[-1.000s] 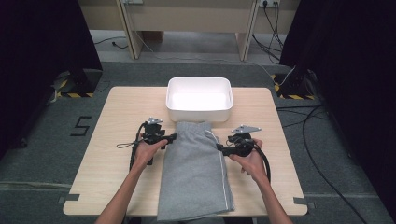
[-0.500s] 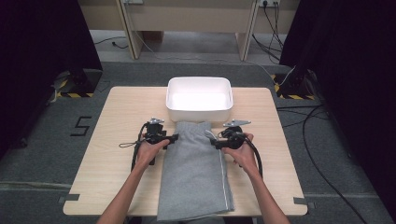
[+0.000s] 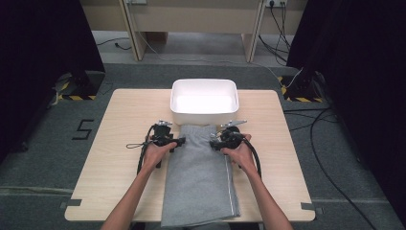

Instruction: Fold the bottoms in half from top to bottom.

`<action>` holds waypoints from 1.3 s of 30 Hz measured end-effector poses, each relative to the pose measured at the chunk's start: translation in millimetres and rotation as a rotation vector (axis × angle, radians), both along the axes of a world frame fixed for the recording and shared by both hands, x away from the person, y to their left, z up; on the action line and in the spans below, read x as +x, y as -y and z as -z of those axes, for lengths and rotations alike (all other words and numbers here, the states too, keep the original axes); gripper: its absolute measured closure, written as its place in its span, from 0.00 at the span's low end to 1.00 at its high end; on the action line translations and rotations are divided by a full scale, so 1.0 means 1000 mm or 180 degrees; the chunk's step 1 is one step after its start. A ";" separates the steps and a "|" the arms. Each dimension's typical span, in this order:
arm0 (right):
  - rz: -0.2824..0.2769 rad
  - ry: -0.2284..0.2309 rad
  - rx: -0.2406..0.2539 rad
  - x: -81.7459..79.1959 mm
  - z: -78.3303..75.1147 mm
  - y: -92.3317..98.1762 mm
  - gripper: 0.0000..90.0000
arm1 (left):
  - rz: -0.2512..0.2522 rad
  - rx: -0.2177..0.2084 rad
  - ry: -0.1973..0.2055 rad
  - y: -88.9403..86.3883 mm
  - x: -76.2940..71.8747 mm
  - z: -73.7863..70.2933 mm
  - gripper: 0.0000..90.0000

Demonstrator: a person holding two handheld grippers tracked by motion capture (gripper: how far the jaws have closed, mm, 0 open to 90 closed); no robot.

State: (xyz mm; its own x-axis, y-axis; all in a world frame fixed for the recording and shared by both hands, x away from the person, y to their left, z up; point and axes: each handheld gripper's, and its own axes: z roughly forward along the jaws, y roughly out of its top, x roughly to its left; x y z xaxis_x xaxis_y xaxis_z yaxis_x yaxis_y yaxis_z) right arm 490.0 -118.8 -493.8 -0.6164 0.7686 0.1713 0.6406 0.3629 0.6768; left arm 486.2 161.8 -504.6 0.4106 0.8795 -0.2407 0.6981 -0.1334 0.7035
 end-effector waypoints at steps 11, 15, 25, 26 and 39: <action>0.0018 -0.0052 0.0022 0.008 0.010 0.000 0.51 | 0.0069 0.0241 0.0113 0.006 0.000 0.005 0.44; -0.0019 -0.0031 0.0031 0.007 0.011 -0.001 0.54 | 0.0091 0.0312 0.0155 0.010 -0.002 0.006 0.46; -0.0050 -0.0084 0.0336 0.009 0.017 0.003 0.76 | 0.0112 0.0293 0.0240 0.010 -0.005 0.008 0.57; -0.0048 -0.0083 0.0349 0.009 0.017 0.003 0.78 | 0.0117 0.0288 0.0242 0.010 -0.006 0.008 0.59; -0.0056 -0.0072 0.0227 0.008 0.015 -0.001 0.88 | 0.0210 0.0126 0.0140 0.012 -0.007 0.007 0.86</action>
State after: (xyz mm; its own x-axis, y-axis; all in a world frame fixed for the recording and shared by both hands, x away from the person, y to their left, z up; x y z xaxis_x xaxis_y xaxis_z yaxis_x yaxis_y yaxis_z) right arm 498.2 -117.9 -509.1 -0.6250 0.7431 0.2392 0.6499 0.3256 0.6867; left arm 478.9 150.2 -511.6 0.4773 0.8587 -0.1865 0.6553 -0.2065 0.7266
